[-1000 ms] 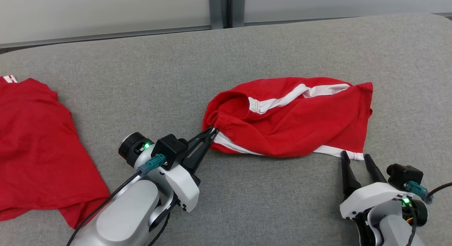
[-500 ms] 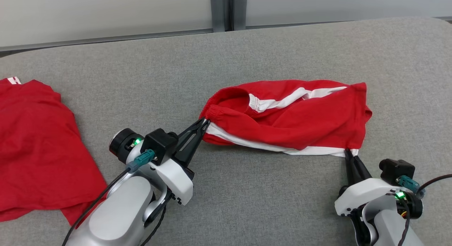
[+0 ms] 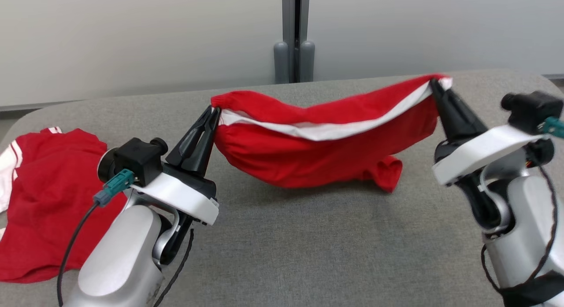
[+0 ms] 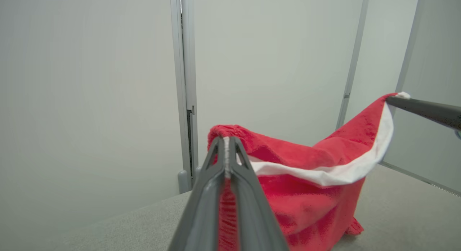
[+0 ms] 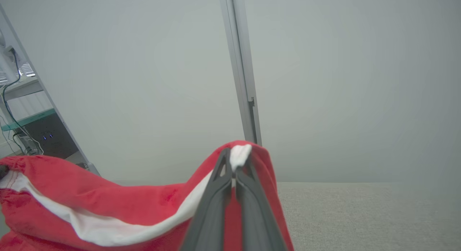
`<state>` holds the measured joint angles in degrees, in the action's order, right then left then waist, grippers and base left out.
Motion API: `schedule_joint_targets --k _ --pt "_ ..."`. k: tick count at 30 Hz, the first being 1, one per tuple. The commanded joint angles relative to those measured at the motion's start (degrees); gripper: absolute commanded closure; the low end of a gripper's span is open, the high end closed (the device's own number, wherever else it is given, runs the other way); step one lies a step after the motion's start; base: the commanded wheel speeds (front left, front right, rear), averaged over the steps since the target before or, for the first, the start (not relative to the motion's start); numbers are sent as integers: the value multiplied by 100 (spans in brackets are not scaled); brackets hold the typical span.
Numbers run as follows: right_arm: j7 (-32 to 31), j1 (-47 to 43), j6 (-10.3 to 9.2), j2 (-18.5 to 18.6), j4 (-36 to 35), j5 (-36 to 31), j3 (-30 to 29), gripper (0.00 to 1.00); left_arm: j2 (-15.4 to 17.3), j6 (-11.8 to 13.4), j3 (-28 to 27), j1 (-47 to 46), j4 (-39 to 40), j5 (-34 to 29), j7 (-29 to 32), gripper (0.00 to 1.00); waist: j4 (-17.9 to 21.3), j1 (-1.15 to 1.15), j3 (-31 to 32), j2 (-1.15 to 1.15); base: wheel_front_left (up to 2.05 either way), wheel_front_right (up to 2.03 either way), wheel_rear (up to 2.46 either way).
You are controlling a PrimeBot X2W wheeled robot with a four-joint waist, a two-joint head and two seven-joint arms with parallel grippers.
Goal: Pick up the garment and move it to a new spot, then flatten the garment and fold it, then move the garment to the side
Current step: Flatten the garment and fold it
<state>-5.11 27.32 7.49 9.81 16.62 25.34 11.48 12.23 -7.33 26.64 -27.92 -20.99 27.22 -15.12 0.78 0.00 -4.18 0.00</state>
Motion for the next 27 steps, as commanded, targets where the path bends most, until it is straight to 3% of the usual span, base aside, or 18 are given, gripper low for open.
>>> schedule_joint_targets --k 1,7,12,17,21,24,27 --pt "-91 58 -1 72 -155 101 -65 100 29 -1 -57 -9 62 28 -5 100 -111 0 235 0 0 0 0" --pt "-820 505 0 -140 -1056 377 -804 100 68 69 -316 -267 532 284 104 100 -287 0 647 0 0 0 0" --pt "-1534 617 0 -554 -1550 230 -1582 100 -68 342 -617 -188 1138 798 590 100 -426 0 803 0 0 0 0" --pt "-2225 448 -2 -670 -2090 263 -2091 100 -15 633 -695 -75 1801 999 1121 100 -530 0 741 0 0 0 0" --pt "-2492 744 -6 -677 -2049 203 -2397 100 130 820 -748 -282 1874 971 1444 96 -531 0 397 0 0 0 0" --pt "-2549 1272 -7 -672 -1811 72 -2483 100 205 698 -728 -720 1640 895 1555 92 -461 0 -91 0 0 0 0" --pt "-2498 1973 -6 -673 -1430 -139 -2455 100 223 508 -729 -1397 1226 820 1477 100 -382 0 -632 0 0 0 0"
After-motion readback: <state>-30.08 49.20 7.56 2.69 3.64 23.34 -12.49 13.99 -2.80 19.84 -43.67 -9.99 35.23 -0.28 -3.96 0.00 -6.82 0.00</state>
